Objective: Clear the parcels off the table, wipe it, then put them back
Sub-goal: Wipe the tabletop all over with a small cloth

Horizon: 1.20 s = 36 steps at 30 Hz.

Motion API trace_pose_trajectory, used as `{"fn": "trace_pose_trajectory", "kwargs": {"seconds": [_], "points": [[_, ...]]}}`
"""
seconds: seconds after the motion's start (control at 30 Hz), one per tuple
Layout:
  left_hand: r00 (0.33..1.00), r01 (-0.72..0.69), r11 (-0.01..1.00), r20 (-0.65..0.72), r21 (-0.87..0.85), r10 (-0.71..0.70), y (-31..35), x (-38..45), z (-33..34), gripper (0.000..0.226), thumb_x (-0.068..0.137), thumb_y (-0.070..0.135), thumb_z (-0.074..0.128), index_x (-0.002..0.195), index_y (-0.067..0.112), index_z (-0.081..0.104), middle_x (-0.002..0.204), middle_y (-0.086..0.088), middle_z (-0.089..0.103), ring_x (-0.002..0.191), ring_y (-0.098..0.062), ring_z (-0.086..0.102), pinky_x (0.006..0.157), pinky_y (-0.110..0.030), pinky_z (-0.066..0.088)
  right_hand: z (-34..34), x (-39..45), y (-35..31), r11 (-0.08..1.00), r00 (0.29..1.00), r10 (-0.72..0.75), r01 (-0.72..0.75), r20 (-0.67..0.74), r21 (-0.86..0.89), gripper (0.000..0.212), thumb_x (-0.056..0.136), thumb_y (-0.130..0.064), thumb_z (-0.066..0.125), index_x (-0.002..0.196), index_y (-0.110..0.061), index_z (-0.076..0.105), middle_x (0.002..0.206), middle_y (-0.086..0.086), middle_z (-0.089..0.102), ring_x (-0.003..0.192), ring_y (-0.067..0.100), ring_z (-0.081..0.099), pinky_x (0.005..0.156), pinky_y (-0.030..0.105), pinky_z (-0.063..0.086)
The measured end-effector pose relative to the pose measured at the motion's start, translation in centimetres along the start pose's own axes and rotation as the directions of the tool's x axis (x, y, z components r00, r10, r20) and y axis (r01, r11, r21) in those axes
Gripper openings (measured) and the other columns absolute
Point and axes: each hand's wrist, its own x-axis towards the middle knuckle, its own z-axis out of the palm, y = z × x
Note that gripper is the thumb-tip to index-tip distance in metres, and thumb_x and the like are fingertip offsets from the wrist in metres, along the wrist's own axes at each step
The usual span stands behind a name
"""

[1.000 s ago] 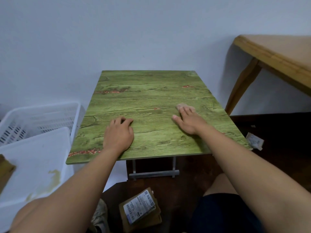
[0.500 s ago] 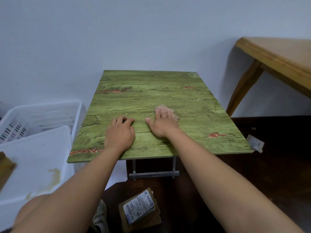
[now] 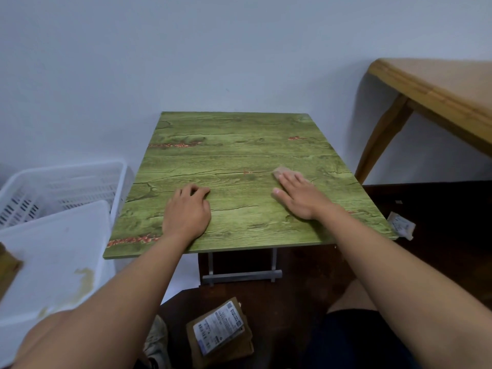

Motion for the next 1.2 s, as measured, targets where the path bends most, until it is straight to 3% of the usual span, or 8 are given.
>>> {"fn": "trace_pose_trajectory", "kwargs": {"seconds": [0.1, 0.17, 0.47, 0.63, 1.03, 1.2], "points": [[1.0, 0.001, 1.0, 0.002, 0.003, -0.001, 0.1, -0.1, -0.1, 0.04, 0.095, 0.025, 0.042, 0.132, 0.024, 0.057, 0.126, -0.002, 0.054, 0.115, -0.025, 0.046, 0.096, -0.04, 0.04, 0.0, -0.2, 1.5, 0.981, 0.982, 0.19, -0.19, 0.018, 0.042, 0.075, 0.092, -0.071, 0.007, 0.155, -0.032, -0.007, 0.163, -0.002, -0.011, 0.149, 0.023, -0.012, 0.117, 0.048, 0.0], [1.0, 0.008, 1.0, 0.008, 0.0, -0.008, 0.2, 0.0, -0.2, 0.04, 0.095, 0.025, 0.041, 0.132, 0.024, 0.056, 0.127, -0.001, 0.053, 0.116, -0.025, 0.045, 0.096, -0.04, 0.04, 0.0, -0.2, 0.8, 0.975, 0.976, 0.213, -0.214, 0.037, 0.049, 0.079, 0.091, -0.073, 0.006, 0.155, -0.029, -0.007, 0.162, -0.001, -0.012, 0.149, 0.023, -0.013, 0.117, 0.049, -0.002], [1.0, 0.011, 1.0, 0.013, 0.014, -0.011, 0.2, 0.0, -0.1, 0.041, 0.094, 0.025, 0.041, 0.132, 0.024, 0.056, 0.128, -0.004, 0.053, 0.117, -0.026, 0.045, 0.097, -0.041, 0.039, 1.5, 0.8, -8.8, 0.988, 0.987, -0.154, 0.154, 0.053, 0.005, 0.079, 0.092, -0.072, 0.011, 0.155, -0.027, -0.005, 0.162, -0.003, -0.011, 0.148, 0.022, -0.015, 0.12, 0.051, 0.0], [1.0, 0.007, 1.0, 0.015, 0.017, -0.007, 0.1, 0.0, -0.2, 0.04, 0.094, 0.025, 0.041, 0.132, 0.024, 0.056, 0.129, -0.004, 0.053, 0.118, -0.026, 0.045, 0.097, -0.041, 0.038, 1.6, 0.8, -9.3, 0.981, 0.98, -0.192, 0.193, 0.045, -0.013, 0.079, 0.094, -0.07, 0.016, 0.156, -0.024, -0.002, 0.163, -0.003, -0.008, 0.149, 0.019, -0.012, 0.121, 0.046, 0.0], [1.0, 0.005, 1.0, 0.024, 0.02, -0.005, 0.1, 0.1, -0.2, 0.041, 0.095, 0.026, 0.04, 0.133, 0.025, 0.055, 0.13, -0.002, 0.053, 0.118, -0.025, 0.045, 0.095, -0.04, 0.04, -0.2, -2.3, 1.6, 0.997, 0.997, 0.068, -0.068, 0.026, -0.022, 0.078, 0.091, -0.073, 0.01, 0.154, -0.032, -0.01, 0.162, -0.005, -0.014, 0.148, 0.018, -0.013, 0.119, 0.046, 0.0], [1.0, 0.014, 1.0, 0.028, 0.018, -0.014, 0.3, 0.0, -0.2, 0.041, 0.095, 0.026, 0.04, 0.133, 0.025, 0.055, 0.13, -0.003, 0.052, 0.118, -0.025, 0.045, 0.094, -0.04, 0.041, 0.1, -1.9, -0.6, 0.998, 0.997, 0.07, -0.07, 0.04, 0.001, 0.085, 0.086, -0.078, 0.005, 0.154, -0.03, -0.01, 0.162, -0.003, -0.013, 0.148, 0.021, -0.013, 0.119, 0.053, 0.001]]}}
